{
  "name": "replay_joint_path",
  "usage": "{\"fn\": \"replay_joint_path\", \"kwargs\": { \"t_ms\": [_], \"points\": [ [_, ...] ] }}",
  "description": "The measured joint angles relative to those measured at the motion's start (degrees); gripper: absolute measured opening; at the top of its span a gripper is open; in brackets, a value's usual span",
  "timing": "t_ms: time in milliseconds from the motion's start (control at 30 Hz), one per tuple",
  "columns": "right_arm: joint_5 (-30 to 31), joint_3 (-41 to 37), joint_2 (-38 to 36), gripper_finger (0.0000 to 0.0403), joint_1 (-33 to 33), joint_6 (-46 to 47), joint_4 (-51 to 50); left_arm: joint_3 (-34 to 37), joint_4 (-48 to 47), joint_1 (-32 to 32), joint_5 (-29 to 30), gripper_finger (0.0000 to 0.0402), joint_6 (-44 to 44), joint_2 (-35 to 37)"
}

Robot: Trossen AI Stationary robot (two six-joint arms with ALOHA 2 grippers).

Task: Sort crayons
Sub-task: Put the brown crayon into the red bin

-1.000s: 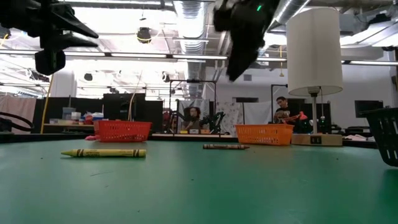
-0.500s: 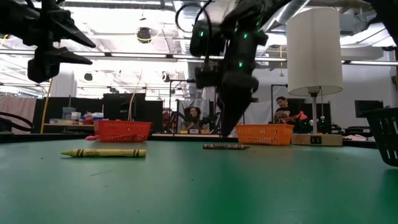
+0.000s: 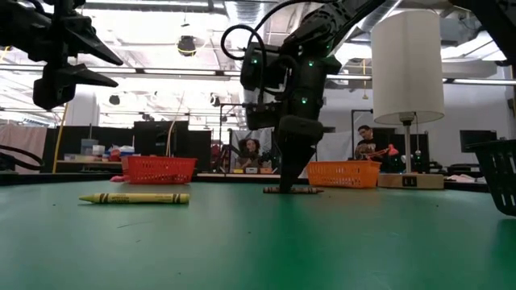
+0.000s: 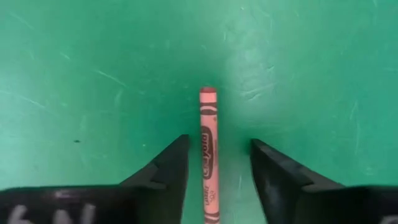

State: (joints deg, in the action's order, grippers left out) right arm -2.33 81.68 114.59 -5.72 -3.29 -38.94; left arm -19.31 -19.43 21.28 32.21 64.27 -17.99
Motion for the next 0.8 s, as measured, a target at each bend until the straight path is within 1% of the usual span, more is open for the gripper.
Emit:
{"fn": "replay_joint_path", "kwargs": {
  "t_ms": [200,533,600,800],
  "points": [
    [0.37,0.05,0.76,0.0106,0.41,-0.19,0.17,0.0,-0.78,0.02,-0.35,0.0149,1.09,0.01],
    [0.63,-0.06,0.9,0.0017,0.43,0.23,0.19,0.0,-0.97,0.02,-0.33,0.0149,1.98,0.0],
    [0.66,0.1,0.92,0.0006,0.44,0.54,0.14,0.0,-0.97,0.02,-0.33,0.0149,2.4,-0.01],
    [0.7,2.36,1.27,0.0004,0.44,1.81,-1.26,0.0,-0.93,0.02,-0.37,0.0149,2.91,-0.01]
  ]
}}
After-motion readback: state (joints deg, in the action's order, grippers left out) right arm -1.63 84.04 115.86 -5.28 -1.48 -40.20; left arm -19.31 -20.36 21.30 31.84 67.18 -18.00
